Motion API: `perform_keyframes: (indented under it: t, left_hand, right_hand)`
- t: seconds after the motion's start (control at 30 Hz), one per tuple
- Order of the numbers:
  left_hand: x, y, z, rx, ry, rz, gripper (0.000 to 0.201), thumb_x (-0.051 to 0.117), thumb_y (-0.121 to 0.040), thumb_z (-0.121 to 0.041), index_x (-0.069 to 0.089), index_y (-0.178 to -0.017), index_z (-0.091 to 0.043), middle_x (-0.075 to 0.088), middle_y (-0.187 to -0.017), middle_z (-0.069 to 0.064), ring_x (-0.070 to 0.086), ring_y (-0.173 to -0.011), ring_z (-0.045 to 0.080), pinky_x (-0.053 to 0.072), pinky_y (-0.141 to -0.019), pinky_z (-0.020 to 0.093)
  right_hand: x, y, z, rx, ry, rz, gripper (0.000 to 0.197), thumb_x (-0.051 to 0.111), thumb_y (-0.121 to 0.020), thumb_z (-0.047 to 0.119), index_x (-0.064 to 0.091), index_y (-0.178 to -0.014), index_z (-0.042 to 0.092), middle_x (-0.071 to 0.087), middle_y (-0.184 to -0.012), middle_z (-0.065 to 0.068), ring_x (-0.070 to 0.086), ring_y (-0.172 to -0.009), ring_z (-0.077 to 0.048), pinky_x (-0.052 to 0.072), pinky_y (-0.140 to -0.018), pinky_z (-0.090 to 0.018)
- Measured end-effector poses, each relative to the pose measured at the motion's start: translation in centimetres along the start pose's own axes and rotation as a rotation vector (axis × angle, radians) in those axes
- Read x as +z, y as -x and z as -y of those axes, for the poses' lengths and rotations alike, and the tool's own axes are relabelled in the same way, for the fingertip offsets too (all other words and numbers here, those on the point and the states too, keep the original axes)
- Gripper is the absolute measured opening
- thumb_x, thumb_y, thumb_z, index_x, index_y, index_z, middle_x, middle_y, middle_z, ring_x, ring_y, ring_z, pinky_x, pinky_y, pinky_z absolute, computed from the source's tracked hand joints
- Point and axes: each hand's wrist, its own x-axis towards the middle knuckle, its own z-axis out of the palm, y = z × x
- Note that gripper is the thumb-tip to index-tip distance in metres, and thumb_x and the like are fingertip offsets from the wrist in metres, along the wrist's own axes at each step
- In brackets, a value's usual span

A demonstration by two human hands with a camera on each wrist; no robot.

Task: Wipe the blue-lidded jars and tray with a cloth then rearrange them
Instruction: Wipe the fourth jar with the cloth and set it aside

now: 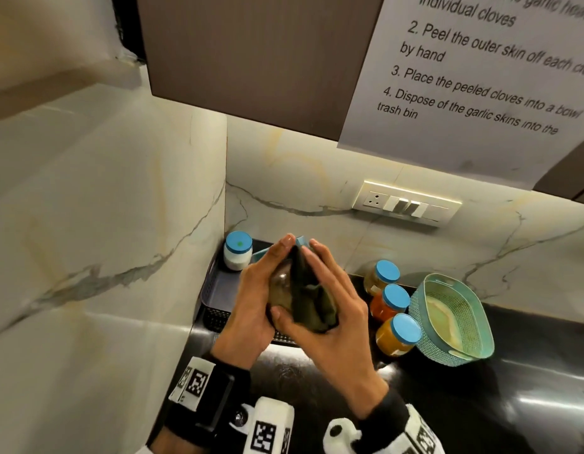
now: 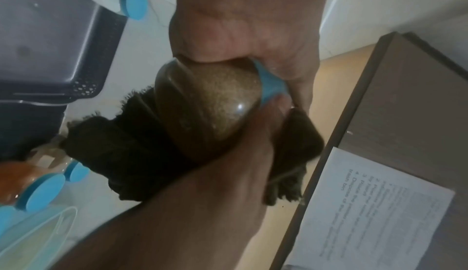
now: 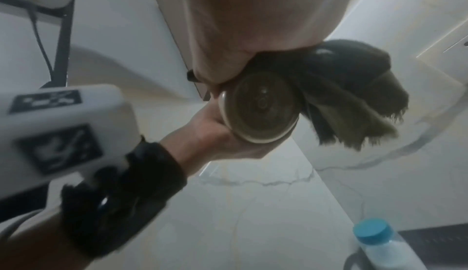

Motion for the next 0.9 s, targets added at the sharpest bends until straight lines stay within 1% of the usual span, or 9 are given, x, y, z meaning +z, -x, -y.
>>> perform_keyframes:
  t: [0.1, 0.23, 0.33, 0.43, 0.5, 0.67, 0.77, 0.83, 0.9]
  left_hand:
    - [0.3, -0.2, 0.0, -0.001, -0.012, -0.011, 0.055, 0.102, -0.048, -0.051, 0.085, -0.089, -0.019, 0.08, -0.102, 0.012, 0.076, -0.094, 0.03, 0.06, -0.094, 0.048]
    - [1.1, 0.1, 0.2, 0.009, -0.043, -0.06, 0.042, 0.099, -0.053, -0.05, 0.086, -0.085, -0.026, 0.081, -0.099, 0.013, 0.073, -0.096, 0.035, 0.056, -0.1, 0.055]
    - [0.5, -0.8, 0.0, 0.024, -0.022, -0.072, 0.076, 0.103, -0.043, -0.056, 0.08, -0.103, -0.014, 0.075, -0.112, 0.02, 0.069, -0.104, 0.04, 0.051, -0.106, 0.06]
    - [-0.5, -1.2, -0.5, 0.02, 0.02, -0.135, 0.106, 0.106, -0.035, -0.056, 0.071, -0.12, 0.0, 0.072, -0.119, 0.025, 0.068, -0.106, 0.041, 0.05, -0.108, 0.061]
    - [-0.5, -0.7, -0.3, 0.034, -0.015, -0.171, 0.11, 0.104, -0.038, -0.057, 0.07, -0.125, 0.002, 0.074, -0.12, 0.025, 0.071, -0.106, 0.042, 0.054, -0.105, 0.06]
    - [0.9, -0.2, -0.5, 0.097, -0.124, -0.202, 0.054, 0.096, -0.064, -0.041, 0.076, -0.104, -0.01, 0.08, -0.1, 0.014, 0.076, -0.094, 0.033, 0.063, -0.088, 0.047]
    - [0.3, -1.1, -1.9, 0.091, -0.075, -0.18, 0.056, 0.094, -0.057, -0.045, 0.079, -0.098, -0.01, 0.078, -0.102, 0.019, 0.073, -0.094, 0.038, 0.058, -0.098, 0.056]
    - [-0.1, -1.1, -2.0, 0.055, -0.049, -0.189, 0.067, 0.096, -0.049, -0.047, 0.077, -0.099, -0.007, 0.076, -0.102, 0.022, 0.071, -0.096, 0.039, 0.055, -0.103, 0.061]
    - [-0.1, -0.7, -1.3, 0.035, -0.076, -0.19, 0.081, 0.101, -0.045, -0.051, 0.076, -0.106, -0.004, 0.076, -0.11, 0.026, 0.072, -0.099, 0.041, 0.053, -0.105, 0.065]
  right_hand:
    - [-0.2, -0.8, -0.1, -0.001, -0.066, 0.041, 0.055, 0.067, -0.094, 0.025, 0.056, -0.148, 0.029, 0.054, -0.156, 0.006, 0.048, -0.148, -0.021, 0.048, -0.116, -0.043]
    - [-1.2, -4.9, 1.4, 0.33, -0.37, 0.024, 0.019, 0.063, -0.095, 0.035, 0.072, -0.112, 0.032, 0.079, -0.096, 0.01, 0.075, -0.091, -0.009, 0.06, -0.077, -0.023]
    - [0.2, -3.5, 1.3, 0.249, -0.341, 0.045, 0.037, 0.061, -0.101, 0.016, 0.068, -0.133, 0.033, 0.073, -0.13, -0.001, 0.068, -0.123, -0.023, 0.06, -0.099, -0.041]
    - [1.5, 0.7, 0.4, 0.131, -0.236, 0.071, 0.074, 0.05, -0.094, -0.006, 0.05, -0.151, 0.041, 0.043, -0.164, 0.009, 0.033, -0.157, -0.02, 0.036, -0.123, -0.056]
    - [1.6, 0.4, 0.3, 0.16, -0.297, 0.048, 0.064, 0.052, -0.097, -0.001, 0.055, -0.148, 0.036, 0.05, -0.159, 0.005, 0.042, -0.152, -0.021, 0.044, -0.119, -0.047]
    - [0.9, -5.0, 0.6, 0.479, -0.45, -0.054, 0.022, 0.059, -0.098, 0.037, 0.077, -0.104, 0.025, 0.079, -0.097, -0.006, 0.077, -0.092, -0.019, 0.061, -0.076, -0.026]
    - [1.9, -1.8, 0.4, 0.295, -0.399, -0.017, 0.04, 0.06, -0.102, 0.034, 0.064, -0.138, 0.015, 0.069, -0.133, -0.014, 0.066, -0.125, -0.027, 0.06, -0.097, -0.033]
    - [2.3, 0.5, 0.2, 0.192, -0.379, 0.03, 0.055, 0.052, -0.101, 0.009, 0.054, -0.151, 0.032, 0.051, -0.158, -0.01, 0.047, -0.148, -0.027, 0.05, -0.113, -0.039]
    - [2.0, -0.5, 0.2, 0.257, -0.419, 0.022, 0.055, 0.052, -0.101, 0.004, 0.057, -0.148, 0.032, 0.058, -0.152, -0.007, 0.053, -0.144, -0.026, 0.052, -0.112, -0.041]
